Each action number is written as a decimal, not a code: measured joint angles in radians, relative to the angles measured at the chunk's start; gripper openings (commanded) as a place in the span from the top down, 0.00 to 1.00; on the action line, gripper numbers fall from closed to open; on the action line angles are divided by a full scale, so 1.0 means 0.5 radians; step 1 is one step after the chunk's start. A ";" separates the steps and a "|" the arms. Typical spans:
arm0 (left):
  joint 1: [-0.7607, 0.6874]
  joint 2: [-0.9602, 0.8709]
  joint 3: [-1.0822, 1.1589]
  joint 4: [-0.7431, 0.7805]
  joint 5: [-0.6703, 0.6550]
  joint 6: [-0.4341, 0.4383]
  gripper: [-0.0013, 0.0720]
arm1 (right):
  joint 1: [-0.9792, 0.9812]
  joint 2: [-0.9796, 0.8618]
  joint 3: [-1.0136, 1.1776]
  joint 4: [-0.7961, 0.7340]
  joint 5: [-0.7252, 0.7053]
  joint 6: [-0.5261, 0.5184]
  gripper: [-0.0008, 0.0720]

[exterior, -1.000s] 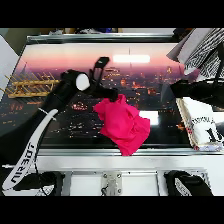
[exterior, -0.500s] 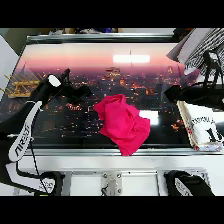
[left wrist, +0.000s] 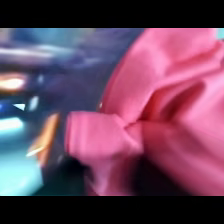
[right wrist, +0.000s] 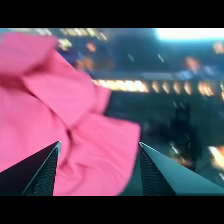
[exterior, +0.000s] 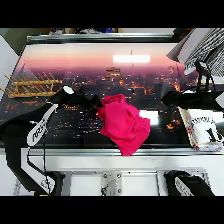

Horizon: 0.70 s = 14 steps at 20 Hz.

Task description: Fold the clothes and pants, and hang the long-sleeved shirts on hangers.

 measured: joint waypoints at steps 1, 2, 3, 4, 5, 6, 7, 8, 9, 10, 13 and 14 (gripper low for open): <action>0.002 0.002 0.017 -0.002 0.007 0.015 0.97 | -0.067 -0.004 -0.072 -0.001 0.022 0.001 0.26; 0.012 0.002 0.041 -0.014 0.009 0.028 0.97 | -0.134 -0.011 -0.153 0.000 0.035 0.002 0.26; 0.024 0.004 0.072 -0.012 0.002 0.047 0.97 | -0.205 -0.029 -0.254 0.004 0.031 0.020 0.26; 0.037 0.008 0.111 -0.013 -0.009 0.069 0.97 | -0.262 -0.054 -0.359 0.003 0.016 0.040 0.26; 0.051 0.011 0.157 -0.014 -0.031 0.095 0.97 | -0.308 -0.089 -0.472 0.009 -0.034 0.056 0.26; 0.060 0.013 0.197 -0.014 -0.047 0.123 0.97 | -0.337 -0.130 -0.569 0.032 -0.092 0.069 0.26; 0.066 0.013 0.235 -0.013 -0.066 0.153 0.97 | -0.353 -0.181 -0.661 0.082 -0.165 0.076 0.26; 0.071 0.014 0.266 -0.014 -0.082 0.188 0.97 | -0.354 -0.235 -0.729 0.150 -0.240 0.066 0.26; 0.075 0.014 0.294 -0.015 -0.089 0.219 0.97 | -0.337 -0.301 -0.785 0.232 -0.317 0.030 0.26; 0.078 0.014 0.311 -0.014 -0.096 0.244 0.97 | -0.305 -0.366 -0.823 0.320 -0.381 -0.013 0.26; 0.082 0.014 0.340 -0.014 -0.105 0.288 0.97 | -0.159 -0.549 -0.881 0.569 -0.536 -0.140 0.26; 0.082 0.014 0.344 -0.014 -0.105 0.294 0.97 | -0.100 -0.605 -0.890 0.651 -0.580 -0.183 0.28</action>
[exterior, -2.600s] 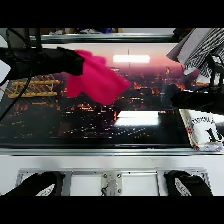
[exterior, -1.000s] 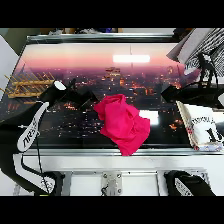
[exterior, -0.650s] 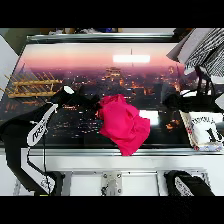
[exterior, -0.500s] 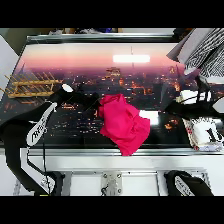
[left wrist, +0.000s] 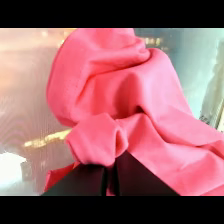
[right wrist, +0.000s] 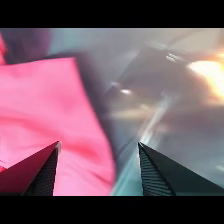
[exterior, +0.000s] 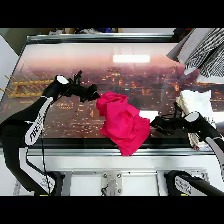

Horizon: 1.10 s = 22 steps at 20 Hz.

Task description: Fold the clothes and pants, and hang the long-sleeved shirts on hangers.

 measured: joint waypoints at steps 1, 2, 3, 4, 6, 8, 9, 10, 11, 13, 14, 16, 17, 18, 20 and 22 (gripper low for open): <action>0.001 0.000 0.004 -0.001 -0.001 0.005 0.97 | 0.054 -0.040 -0.005 0.089 -0.031 -0.046 0.40; 0.001 0.000 0.007 -0.001 -0.005 0.009 0.97 | 0.099 -0.073 -0.007 0.146 -0.057 -0.086 0.56; 0.001 0.000 0.008 -0.001 -0.006 0.014 0.97 | 0.134 -0.098 -0.011 0.178 -0.082 -0.124 0.78; 0.002 0.000 0.009 -0.001 -0.008 0.020 0.97 | 0.158 -0.113 -0.012 0.182 -0.100 -0.156 0.96; 0.015 0.013 0.010 0.000 -0.007 0.021 0.97 | 0.175 -0.108 0.015 0.217 -0.111 -0.214 0.97; 0.059 0.089 0.025 0.001 0.005 0.036 0.97 | 0.141 -0.039 0.117 0.194 -0.026 -0.246 0.97; 0.097 0.157 0.056 0.001 0.009 0.051 0.97 | 0.103 0.024 0.224 0.150 0.043 -0.259 0.97; 0.144 0.244 0.108 0.001 0.008 0.069 0.97 | 0.056 0.095 0.353 0.089 0.128 -0.267 0.97; 0.191 0.339 0.172 0.001 -0.008 0.088 0.97 | -0.003 0.179 0.519 0.030 0.229 -0.274 0.97; 0.285 0.567 0.334 0.001 -0.071 0.115 0.97 | -0.120 0.348 0.894 -0.050 0.416 -0.280 0.97; 0.329 0.698 0.427 0.001 -0.106 0.126 0.97 | -0.171 0.428 1.086 -0.072 0.479 -0.279 0.97; 0.392 0.954 0.591 0.000 -0.163 0.146 0.97 | -0.256 0.581 1.465 -0.108 0.559 -0.246 0.97; 0.414 1.078 0.662 0.002 -0.183 0.156 0.97 | -0.287 0.652 1.644 -0.113 0.569 -0.233 0.97; 0.430 1.199 0.726 0.024 -0.197 0.163 0.97 | -0.311 0.716 1.801 -0.125 0.574 -0.216 0.97; 0.450 1.440 0.821 0.117 -0.228 0.170 0.97 | -0.337 0.816 2.035 -0.134 0.533 -0.175 0.97; 0.461 1.643 0.867 0.253 -0.249 0.170 0.97 | -0.351 0.895 2.179 -0.140 0.458 -0.125 0.97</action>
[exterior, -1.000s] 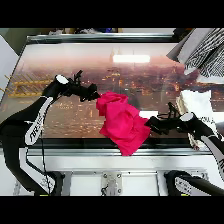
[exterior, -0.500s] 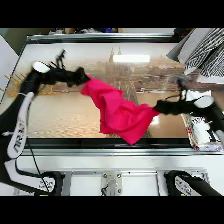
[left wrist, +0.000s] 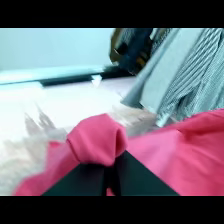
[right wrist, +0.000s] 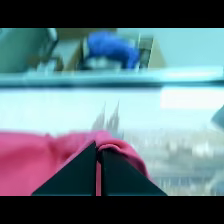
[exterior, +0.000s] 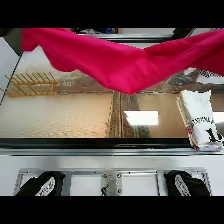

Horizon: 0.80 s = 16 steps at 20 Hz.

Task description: Fold the clothes and pants, and hang the long-sleeved shirts on hangers.

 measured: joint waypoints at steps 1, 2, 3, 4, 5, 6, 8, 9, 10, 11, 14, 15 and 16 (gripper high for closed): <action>0.002 0.082 0.013 0.082 -0.021 -0.002 0.97 | -0.005 0.029 0.043 -0.004 -0.037 0.028 0.97; 0.005 0.156 0.023 0.171 -0.056 -0.024 0.97 | -0.007 0.051 0.076 -0.009 -0.065 0.058 0.97; 0.006 0.207 0.030 0.260 -0.098 -0.056 0.97 | -0.009 0.062 0.098 -0.016 -0.082 0.092 0.97; 0.008 0.245 0.031 0.363 -0.154 -0.098 0.97 | -0.010 0.058 0.114 -0.021 -0.085 0.129 0.97; 0.008 0.269 0.015 0.450 -0.216 -0.145 0.97 | -0.011 0.040 0.123 -0.028 -0.077 0.160 0.97; 0.008 0.282 -0.024 0.512 -0.269 -0.185 0.97 | -0.011 0.007 0.126 -0.031 -0.045 0.188 0.97; 0.008 0.294 -0.211 0.601 -0.354 -0.263 0.97 | 0.005 -0.094 0.100 -0.037 0.047 0.217 0.97; 0.008 0.299 -0.350 0.636 -0.373 -0.291 0.97 | 0.026 -0.151 0.066 -0.051 0.089 0.223 0.97; 0.002 0.307 -0.533 0.666 -0.378 -0.323 0.97 | 0.060 -0.216 0.013 -0.074 0.124 0.222 0.97; -0.015 0.327 -0.738 0.681 -0.388 -0.337 0.97 | 0.101 -0.278 -0.052 -0.105 0.148 0.221 0.97; -0.135 0.417 -1.363 0.707 -0.439 -0.375 0.97 | 0.232 -0.421 -0.247 -0.198 0.191 0.207 0.97; -0.212 0.455 -1.566 0.708 -0.470 -0.385 0.97 | 0.278 -0.472 -0.317 -0.237 0.201 0.204 0.97; -0.301 0.490 -1.743 0.707 -0.503 -0.385 0.97 | 0.314 -0.511 -0.368 -0.262 0.204 0.200 0.97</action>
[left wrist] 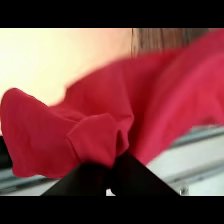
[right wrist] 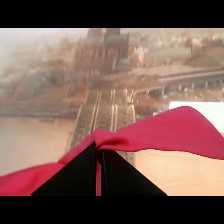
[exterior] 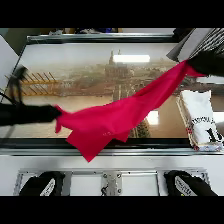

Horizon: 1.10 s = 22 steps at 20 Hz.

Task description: Fold the clothes and pants, and hang the long-sleeved shirts on hangers.

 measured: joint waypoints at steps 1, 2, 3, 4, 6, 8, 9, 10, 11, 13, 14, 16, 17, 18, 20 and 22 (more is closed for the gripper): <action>-0.109 0.035 -0.169 0.001 -0.023 -0.002 0.76 | 0.031 -0.034 -0.040 -0.011 0.001 -0.001 0.97; -0.218 0.063 -0.306 0.006 -0.030 -0.009 0.30 | 0.062 -0.069 -0.073 -0.023 0.006 -0.002 0.97; -0.330 0.081 -0.420 0.008 -0.019 -0.015 0.10 | 0.087 -0.103 -0.098 -0.037 0.010 -0.007 0.97; -0.423 0.085 -0.490 0.015 0.011 -0.026 0.10 | 0.105 -0.127 -0.114 -0.046 0.014 -0.008 0.97; -0.545 0.035 -0.510 0.069 0.097 -0.039 0.10 | 0.130 -0.157 -0.133 -0.052 0.014 -0.007 0.97; -0.552 -0.089 -0.400 0.137 0.212 -0.052 0.10 | 0.143 -0.176 -0.144 -0.064 0.017 -0.008 0.97; -0.511 -0.177 -0.322 0.159 0.282 -0.053 0.10 | 0.146 -0.180 -0.146 -0.065 0.016 -0.008 0.97; -0.455 -0.269 -0.250 0.171 0.356 -0.053 0.16 | 0.150 -0.183 -0.149 -0.065 0.018 -0.008 0.97; -0.381 -0.379 -0.177 0.185 0.433 -0.055 0.16 | 0.151 -0.187 -0.151 -0.066 0.021 -0.008 0.97; -0.225 -0.610 -0.062 0.198 0.559 -0.060 0.17 | 0.153 -0.189 -0.153 -0.066 0.022 -0.008 0.97; -0.146 -0.742 -0.012 0.209 0.601 -0.060 0.17 | 0.154 -0.191 -0.153 -0.066 0.021 -0.008 0.97; -0.010 -1.009 0.053 0.175 0.628 -0.050 0.17 | 0.155 -0.192 -0.153 -0.066 0.022 -0.008 0.97; 0.038 -1.123 0.065 0.118 0.626 -0.012 0.17 | 0.155 -0.192 -0.153 -0.066 0.022 -0.008 0.97; 0.081 -1.240 0.068 0.043 0.617 0.039 0.17 | 0.155 -0.192 -0.153 -0.066 0.022 -0.008 0.97; 0.134 -1.432 0.063 -0.074 0.568 0.117 0.17 | 0.156 -0.192 -0.153 -0.066 0.022 -0.008 0.97; 0.158 -1.580 0.060 -0.159 0.537 0.163 0.17 | 0.157 -0.192 -0.153 -0.066 0.023 -0.008 0.97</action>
